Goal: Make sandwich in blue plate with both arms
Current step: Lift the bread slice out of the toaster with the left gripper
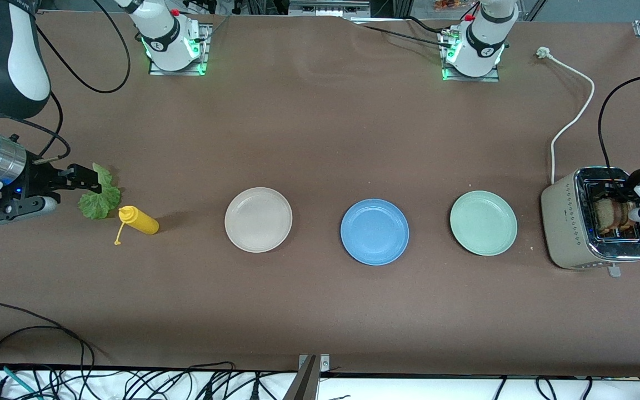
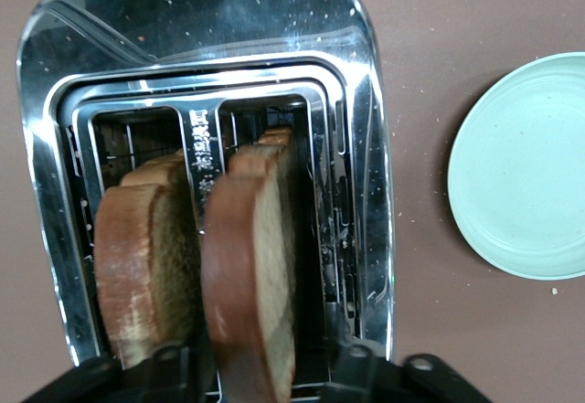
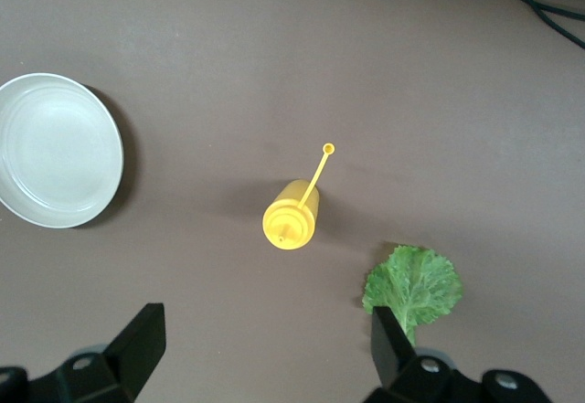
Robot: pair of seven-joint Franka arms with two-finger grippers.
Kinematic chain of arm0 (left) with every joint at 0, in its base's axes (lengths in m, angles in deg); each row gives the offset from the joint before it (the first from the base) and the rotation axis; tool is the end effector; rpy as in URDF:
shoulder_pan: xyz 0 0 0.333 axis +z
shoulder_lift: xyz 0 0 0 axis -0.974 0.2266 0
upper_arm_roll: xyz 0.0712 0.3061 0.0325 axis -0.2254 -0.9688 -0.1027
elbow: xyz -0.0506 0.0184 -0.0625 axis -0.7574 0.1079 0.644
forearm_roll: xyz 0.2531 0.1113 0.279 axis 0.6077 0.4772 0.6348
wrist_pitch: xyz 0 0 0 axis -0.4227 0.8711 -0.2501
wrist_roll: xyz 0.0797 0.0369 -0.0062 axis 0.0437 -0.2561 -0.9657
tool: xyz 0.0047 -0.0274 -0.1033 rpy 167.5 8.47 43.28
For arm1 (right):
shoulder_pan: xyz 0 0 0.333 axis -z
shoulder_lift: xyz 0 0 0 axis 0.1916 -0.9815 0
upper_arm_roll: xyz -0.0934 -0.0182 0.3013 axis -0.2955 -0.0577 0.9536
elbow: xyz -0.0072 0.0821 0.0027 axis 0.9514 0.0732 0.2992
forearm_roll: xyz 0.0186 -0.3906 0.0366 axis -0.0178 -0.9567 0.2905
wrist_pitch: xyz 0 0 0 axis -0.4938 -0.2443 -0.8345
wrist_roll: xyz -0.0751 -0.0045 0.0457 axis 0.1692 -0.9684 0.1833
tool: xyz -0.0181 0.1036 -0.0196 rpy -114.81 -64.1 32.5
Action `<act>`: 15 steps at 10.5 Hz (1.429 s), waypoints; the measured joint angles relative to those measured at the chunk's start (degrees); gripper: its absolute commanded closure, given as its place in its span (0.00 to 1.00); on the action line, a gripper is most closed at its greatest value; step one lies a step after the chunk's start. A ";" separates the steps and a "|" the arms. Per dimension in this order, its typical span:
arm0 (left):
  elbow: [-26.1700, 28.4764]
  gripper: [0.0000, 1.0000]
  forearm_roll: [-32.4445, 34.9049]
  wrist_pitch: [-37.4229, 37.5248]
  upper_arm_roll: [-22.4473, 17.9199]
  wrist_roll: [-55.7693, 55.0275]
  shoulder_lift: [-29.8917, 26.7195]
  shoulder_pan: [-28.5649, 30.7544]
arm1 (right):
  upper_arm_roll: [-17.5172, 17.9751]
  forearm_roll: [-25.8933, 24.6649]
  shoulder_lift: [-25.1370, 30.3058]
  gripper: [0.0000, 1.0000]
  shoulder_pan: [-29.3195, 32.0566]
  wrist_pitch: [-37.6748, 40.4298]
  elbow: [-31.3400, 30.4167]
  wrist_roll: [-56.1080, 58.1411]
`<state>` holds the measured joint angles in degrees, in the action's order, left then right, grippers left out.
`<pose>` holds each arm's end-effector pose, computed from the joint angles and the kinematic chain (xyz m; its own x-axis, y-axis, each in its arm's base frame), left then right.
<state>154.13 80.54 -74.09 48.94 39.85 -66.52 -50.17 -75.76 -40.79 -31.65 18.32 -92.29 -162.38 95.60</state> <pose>0.5859 0.2024 0.3555 0.9927 -0.0909 -0.0792 -0.0914 -0.9958 -0.0025 0.6336 0.0017 0.4833 0.9715 0.2368 -0.0098 0.2356 -0.9696 -0.0664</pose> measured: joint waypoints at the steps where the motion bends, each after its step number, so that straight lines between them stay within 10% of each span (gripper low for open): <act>1: -0.04 1.00 0.00 -0.03 -0.02 0.15 0.09 0.01 | 0.00 0.00 -0.02 0.00 0.03 0.00 0.00 0.03; 8: -1.49 1.00 0.00 1.58 0.22 0.66 -0.59 0.00 | -0.01 0.00 -0.07 0.00 0.08 0.00 0.00 0.09; 15: -16.89 1.00 0.00 25.64 0.50 3.18 -6.33 -0.02 | -0.03 0.00 -0.17 0.00 0.10 0.02 0.00 0.11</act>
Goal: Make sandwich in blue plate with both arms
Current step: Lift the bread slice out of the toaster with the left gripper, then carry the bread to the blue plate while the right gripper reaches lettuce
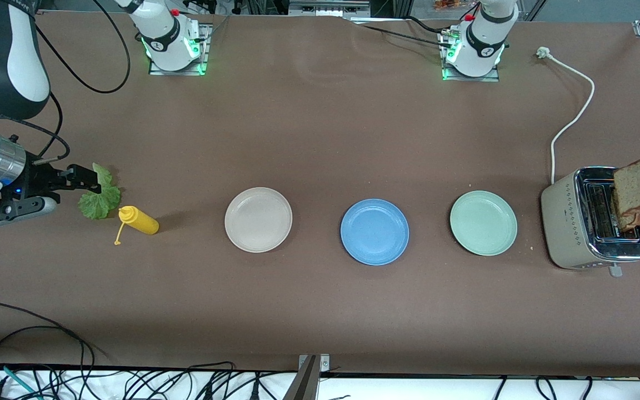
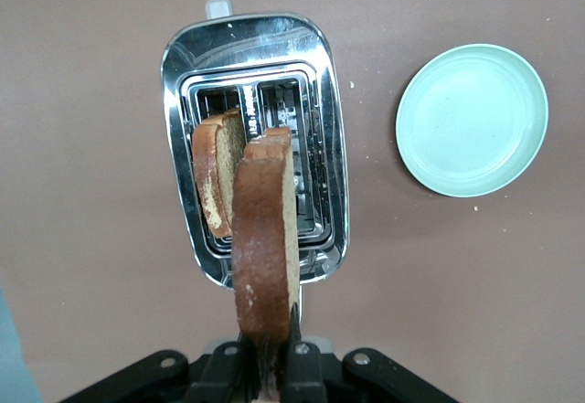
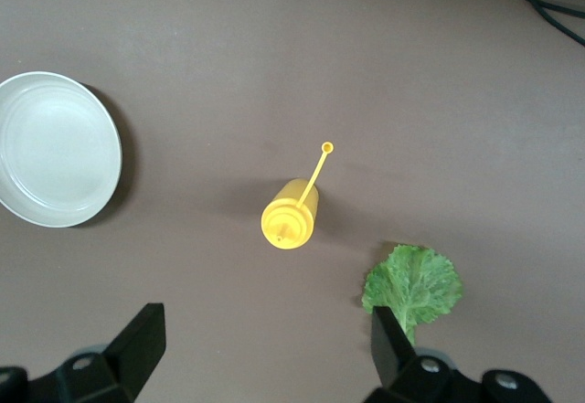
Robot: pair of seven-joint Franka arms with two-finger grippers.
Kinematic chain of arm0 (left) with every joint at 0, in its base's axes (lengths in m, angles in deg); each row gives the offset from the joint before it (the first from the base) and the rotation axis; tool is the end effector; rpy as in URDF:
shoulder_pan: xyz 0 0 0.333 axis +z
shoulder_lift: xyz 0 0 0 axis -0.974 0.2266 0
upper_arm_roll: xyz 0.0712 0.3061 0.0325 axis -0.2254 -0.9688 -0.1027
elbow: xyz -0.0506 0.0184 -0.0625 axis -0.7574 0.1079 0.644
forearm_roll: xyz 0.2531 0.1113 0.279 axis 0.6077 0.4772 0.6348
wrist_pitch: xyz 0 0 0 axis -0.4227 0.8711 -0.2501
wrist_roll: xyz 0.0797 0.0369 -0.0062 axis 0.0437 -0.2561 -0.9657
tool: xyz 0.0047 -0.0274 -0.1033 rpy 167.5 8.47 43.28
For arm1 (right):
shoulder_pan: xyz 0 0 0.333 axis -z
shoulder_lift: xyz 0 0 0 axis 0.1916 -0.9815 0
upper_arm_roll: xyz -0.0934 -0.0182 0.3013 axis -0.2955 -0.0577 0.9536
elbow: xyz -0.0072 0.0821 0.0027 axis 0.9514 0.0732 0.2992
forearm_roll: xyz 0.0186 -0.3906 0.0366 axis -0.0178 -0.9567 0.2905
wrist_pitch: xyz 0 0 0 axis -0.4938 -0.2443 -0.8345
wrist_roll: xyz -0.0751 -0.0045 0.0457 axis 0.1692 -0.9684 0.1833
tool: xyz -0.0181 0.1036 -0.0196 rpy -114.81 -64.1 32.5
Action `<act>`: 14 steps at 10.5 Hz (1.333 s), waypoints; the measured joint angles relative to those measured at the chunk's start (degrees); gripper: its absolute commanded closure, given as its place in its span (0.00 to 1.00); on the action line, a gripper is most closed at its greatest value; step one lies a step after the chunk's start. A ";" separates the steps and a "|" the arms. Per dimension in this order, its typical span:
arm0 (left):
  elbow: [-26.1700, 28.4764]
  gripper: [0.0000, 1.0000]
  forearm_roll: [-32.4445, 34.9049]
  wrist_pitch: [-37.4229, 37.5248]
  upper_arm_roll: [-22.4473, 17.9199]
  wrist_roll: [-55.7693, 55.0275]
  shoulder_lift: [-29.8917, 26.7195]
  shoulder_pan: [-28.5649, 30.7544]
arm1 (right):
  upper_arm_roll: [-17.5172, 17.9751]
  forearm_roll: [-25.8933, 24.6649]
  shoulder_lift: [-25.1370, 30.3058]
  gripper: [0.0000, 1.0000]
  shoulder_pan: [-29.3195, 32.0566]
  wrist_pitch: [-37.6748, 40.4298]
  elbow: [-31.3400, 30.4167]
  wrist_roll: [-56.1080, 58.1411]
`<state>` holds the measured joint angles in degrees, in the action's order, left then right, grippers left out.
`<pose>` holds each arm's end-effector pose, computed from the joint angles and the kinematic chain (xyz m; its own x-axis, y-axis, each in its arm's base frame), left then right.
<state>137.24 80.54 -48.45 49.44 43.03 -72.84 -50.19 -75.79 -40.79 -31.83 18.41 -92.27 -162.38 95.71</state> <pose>0.5757 0.2007 0.5251 0.9839 -0.1221 -0.1302 -0.1238 -0.9923 -0.0055 0.6340 0.0004 0.4813 0.9715 0.2366 -0.0130 0.2353 -0.9696 -0.0675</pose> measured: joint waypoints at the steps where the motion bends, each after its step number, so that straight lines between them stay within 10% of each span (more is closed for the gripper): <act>1: -0.94 1.00 0.00 1.00 0.10 0.02 -0.01 -0.03 | 0.00 0.00 -0.08 0.00 0.00 0.00 0.00 0.00; 8: -0.43 1.00 -0.28 1.52 1.95 -2.89 0.61 -3.70 | -0.06 0.00 -0.19 0.00 0.02 0.01 0.00 0.00; 14: 6.99 1.00 -15.05 -2.46 -0.95 -10.46 0.66 -13.09 | -0.14 0.00 -0.24 0.00 0.02 0.01 0.01 0.01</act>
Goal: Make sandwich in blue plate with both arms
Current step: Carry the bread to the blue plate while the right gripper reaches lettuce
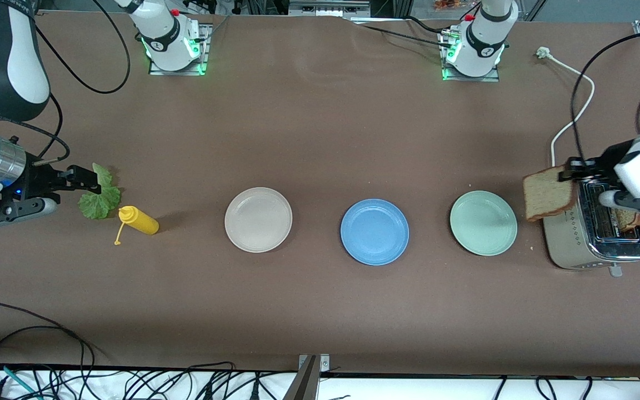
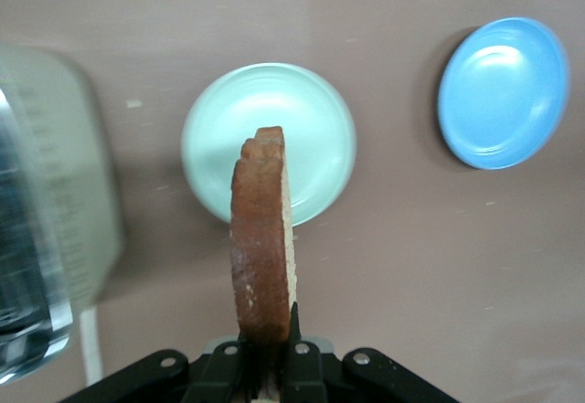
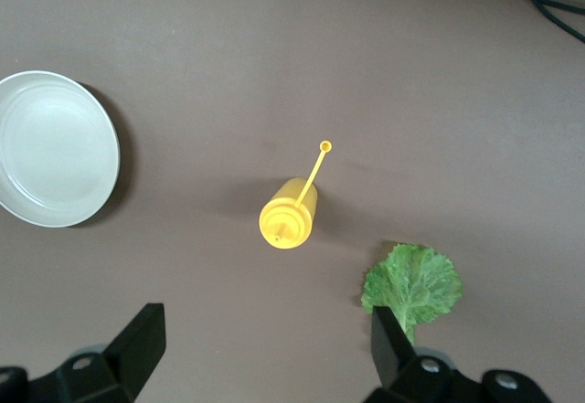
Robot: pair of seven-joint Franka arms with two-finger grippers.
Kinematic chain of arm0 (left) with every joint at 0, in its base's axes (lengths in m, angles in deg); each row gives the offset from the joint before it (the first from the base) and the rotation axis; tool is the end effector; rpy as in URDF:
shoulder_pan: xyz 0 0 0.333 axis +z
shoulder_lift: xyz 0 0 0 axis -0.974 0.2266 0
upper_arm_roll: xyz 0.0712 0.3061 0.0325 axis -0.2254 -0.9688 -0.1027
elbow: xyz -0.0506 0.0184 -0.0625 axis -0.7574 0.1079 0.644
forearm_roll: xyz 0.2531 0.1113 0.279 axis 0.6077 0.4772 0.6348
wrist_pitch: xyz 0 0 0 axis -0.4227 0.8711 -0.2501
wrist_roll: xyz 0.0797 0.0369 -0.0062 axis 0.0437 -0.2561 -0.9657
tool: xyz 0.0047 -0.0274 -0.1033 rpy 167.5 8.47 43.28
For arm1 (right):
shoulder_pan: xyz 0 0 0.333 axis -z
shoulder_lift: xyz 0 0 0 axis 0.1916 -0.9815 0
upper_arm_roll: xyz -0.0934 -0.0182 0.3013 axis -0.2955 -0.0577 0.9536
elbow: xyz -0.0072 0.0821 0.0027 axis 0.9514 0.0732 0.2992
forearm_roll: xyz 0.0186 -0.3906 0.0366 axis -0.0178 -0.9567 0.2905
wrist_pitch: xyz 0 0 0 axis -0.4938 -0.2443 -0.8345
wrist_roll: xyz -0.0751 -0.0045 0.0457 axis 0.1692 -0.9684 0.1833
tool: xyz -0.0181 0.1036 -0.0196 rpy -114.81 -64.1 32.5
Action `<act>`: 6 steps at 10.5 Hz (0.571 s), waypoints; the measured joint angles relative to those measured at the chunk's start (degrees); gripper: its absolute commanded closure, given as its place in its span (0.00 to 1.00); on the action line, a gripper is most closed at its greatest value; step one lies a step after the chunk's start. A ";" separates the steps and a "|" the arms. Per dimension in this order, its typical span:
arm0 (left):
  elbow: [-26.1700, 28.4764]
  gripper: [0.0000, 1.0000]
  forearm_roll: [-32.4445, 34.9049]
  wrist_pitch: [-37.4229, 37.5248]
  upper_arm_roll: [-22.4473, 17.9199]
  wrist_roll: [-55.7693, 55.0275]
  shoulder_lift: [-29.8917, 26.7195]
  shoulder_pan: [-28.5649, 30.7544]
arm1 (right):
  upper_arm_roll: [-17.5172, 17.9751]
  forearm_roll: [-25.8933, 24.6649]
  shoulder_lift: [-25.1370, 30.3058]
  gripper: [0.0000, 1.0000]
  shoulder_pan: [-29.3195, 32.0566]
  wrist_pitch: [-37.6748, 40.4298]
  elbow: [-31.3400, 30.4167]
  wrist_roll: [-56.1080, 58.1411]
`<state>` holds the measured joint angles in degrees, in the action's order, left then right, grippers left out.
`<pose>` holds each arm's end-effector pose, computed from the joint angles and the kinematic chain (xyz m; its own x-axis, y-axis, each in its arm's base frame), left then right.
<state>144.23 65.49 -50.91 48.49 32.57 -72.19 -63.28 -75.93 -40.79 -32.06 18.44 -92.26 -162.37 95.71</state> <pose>0.5992 0.0465 0.4664 0.9797 -0.1257 -0.1565 -0.0865 -0.9680 0.2357 0.6346 -0.0015 0.4788 0.9721 0.2338 -0.0169 0.2322 -0.9703 -0.0683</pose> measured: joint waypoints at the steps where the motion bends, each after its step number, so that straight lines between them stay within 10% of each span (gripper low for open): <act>1: 2.17 1.00 -2.95 -2.18 0.03 -0.07 0.03 -1.45 | -0.01 0.00 -0.01 0.00 0.00 0.00 0.01 0.00; 6: 7.20 1.00 -22.35 -11.25 0.15 -8.12 4.63 -9.71 | -0.02 0.00 -0.03 0.00 0.00 0.01 0.05 0.00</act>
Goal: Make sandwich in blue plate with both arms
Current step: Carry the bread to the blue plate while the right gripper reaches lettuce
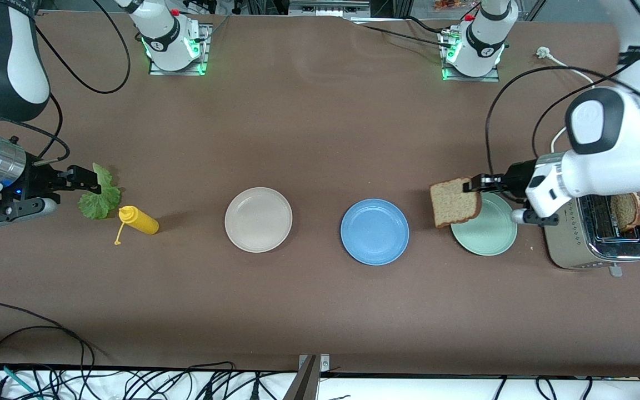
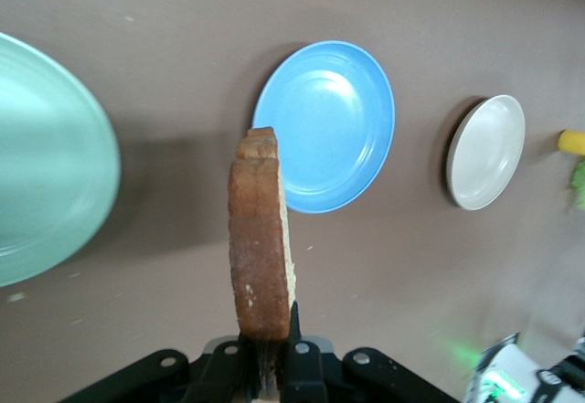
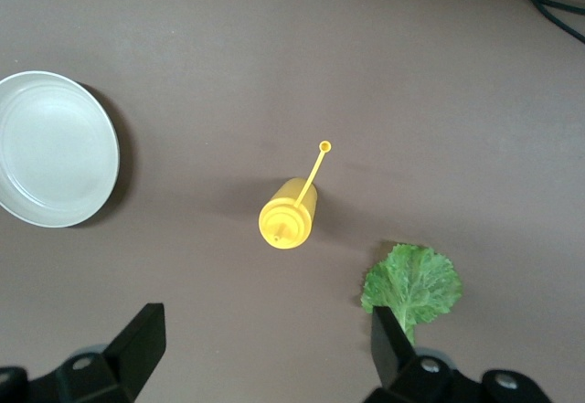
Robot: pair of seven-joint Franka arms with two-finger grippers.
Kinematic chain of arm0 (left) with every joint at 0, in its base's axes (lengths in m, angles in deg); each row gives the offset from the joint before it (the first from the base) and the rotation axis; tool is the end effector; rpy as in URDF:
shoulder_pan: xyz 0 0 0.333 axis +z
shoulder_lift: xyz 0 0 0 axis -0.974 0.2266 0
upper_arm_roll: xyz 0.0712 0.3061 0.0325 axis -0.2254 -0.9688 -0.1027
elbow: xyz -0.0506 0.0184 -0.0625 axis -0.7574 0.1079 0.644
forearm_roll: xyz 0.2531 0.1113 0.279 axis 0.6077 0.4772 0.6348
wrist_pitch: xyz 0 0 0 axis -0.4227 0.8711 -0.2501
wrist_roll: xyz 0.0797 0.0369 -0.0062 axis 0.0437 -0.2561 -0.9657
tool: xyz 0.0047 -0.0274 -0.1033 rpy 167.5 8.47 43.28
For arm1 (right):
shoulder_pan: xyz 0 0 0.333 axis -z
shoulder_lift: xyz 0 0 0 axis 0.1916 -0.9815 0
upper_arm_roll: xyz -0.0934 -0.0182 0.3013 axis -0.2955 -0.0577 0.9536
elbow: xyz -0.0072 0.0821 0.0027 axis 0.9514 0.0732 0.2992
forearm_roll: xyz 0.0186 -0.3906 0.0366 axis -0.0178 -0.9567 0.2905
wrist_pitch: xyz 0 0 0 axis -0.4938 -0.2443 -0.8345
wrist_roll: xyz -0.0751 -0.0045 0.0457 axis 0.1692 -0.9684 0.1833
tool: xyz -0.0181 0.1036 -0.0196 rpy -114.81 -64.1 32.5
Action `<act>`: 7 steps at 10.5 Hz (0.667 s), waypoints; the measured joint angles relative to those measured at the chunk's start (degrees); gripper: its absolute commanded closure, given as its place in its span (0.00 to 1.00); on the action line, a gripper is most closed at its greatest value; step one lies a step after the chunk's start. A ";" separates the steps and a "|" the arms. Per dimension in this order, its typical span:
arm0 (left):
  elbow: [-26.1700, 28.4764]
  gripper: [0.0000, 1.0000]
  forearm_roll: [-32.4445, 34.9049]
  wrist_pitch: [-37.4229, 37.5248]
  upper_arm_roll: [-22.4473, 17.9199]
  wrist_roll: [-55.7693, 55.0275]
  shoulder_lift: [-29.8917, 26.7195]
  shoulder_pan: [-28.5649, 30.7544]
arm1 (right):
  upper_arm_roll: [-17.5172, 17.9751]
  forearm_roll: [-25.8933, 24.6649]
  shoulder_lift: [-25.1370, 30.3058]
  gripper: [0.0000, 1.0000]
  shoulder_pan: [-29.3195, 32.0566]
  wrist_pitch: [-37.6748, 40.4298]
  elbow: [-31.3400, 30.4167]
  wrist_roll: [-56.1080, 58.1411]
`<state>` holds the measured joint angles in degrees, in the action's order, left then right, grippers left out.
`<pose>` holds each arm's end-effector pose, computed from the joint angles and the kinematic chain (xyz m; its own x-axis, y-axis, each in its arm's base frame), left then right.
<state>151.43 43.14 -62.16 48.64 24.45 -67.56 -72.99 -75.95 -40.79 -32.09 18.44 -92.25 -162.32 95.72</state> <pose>0.6077 -0.0817 0.3843 0.9775 -0.0047 -0.2107 0.1083 -0.8463 0.5215 0.6348 -0.0017 0.4788 0.9722 0.2337 -0.0167 0.2320 -0.9703 -0.0683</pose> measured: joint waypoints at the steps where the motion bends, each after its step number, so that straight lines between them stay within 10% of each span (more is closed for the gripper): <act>1: 0.32 1.00 -4.53 -1.35 -0.01 -0.13 2.12 -0.70 | 0.00 0.00 0.00 0.00 0.00 0.00 0.01 0.00; 7: 0.06 1.00 -17.38 -12.23 0.05 1.32 11.94 -9.00 | -0.01 0.00 -0.09 0.00 0.00 0.03 0.05 0.00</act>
<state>151.49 25.76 -74.39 48.69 25.78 -55.62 -81.98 -75.96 -40.79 -32.18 18.44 -92.22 -162.27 95.72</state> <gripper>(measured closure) 0.903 0.000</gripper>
